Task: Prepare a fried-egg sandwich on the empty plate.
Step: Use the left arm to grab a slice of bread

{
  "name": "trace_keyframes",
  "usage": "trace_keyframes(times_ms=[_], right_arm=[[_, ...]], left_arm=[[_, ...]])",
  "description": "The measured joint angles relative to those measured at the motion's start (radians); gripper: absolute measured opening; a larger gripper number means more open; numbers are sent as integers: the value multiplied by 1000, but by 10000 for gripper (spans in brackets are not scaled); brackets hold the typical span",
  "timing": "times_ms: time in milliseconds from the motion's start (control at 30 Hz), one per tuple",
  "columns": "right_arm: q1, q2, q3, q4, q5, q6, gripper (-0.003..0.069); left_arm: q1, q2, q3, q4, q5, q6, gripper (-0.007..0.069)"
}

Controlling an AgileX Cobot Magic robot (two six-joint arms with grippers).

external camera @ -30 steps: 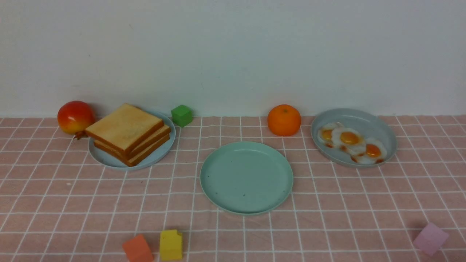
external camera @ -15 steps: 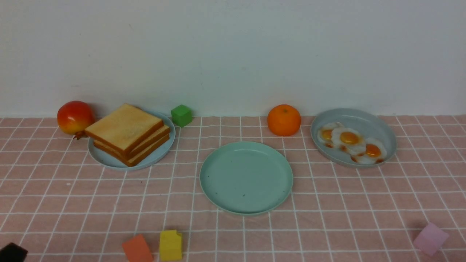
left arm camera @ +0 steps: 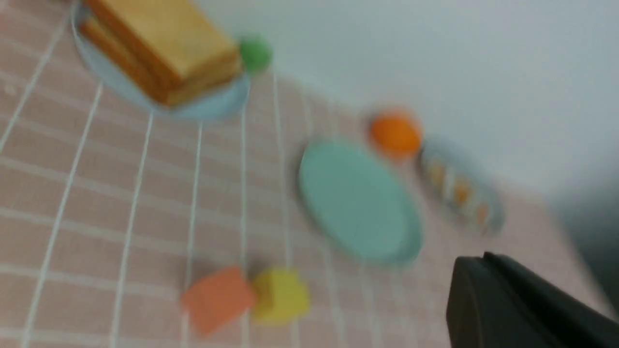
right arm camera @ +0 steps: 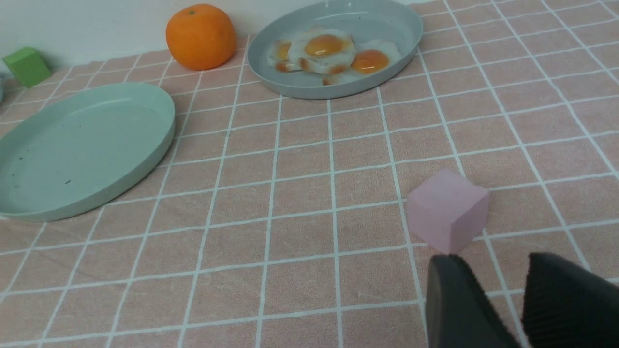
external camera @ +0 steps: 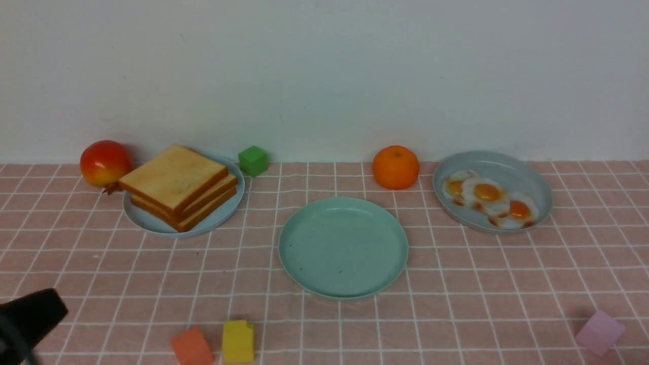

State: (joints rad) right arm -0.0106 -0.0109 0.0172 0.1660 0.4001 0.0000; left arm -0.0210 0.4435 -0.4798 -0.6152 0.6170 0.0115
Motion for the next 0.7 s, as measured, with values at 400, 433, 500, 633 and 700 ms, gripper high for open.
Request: trace_keyframes(times_ms=[400, 433, 500, 633, 700], right_arm=[[0, 0, 0, 0, 0, 0, 239], [0, 0, 0, 0, 0, 0, 239], [0, 0, 0, 0, 0, 0, 239], [0, 0, 0, 0, 0, 0, 239], [0, 0, 0, -1, -1, 0, 239]], left_arm=[[-331, 646, -430, 311, 274, 22, -13], [-365, 673, -449, 338, 268, 17, -13], [-430, 736, -494, 400, 241, 10, -13], [-477, 793, -549, 451, 185, 8, -13], [-479, 809, -559, 462, 161, 8, -13]])
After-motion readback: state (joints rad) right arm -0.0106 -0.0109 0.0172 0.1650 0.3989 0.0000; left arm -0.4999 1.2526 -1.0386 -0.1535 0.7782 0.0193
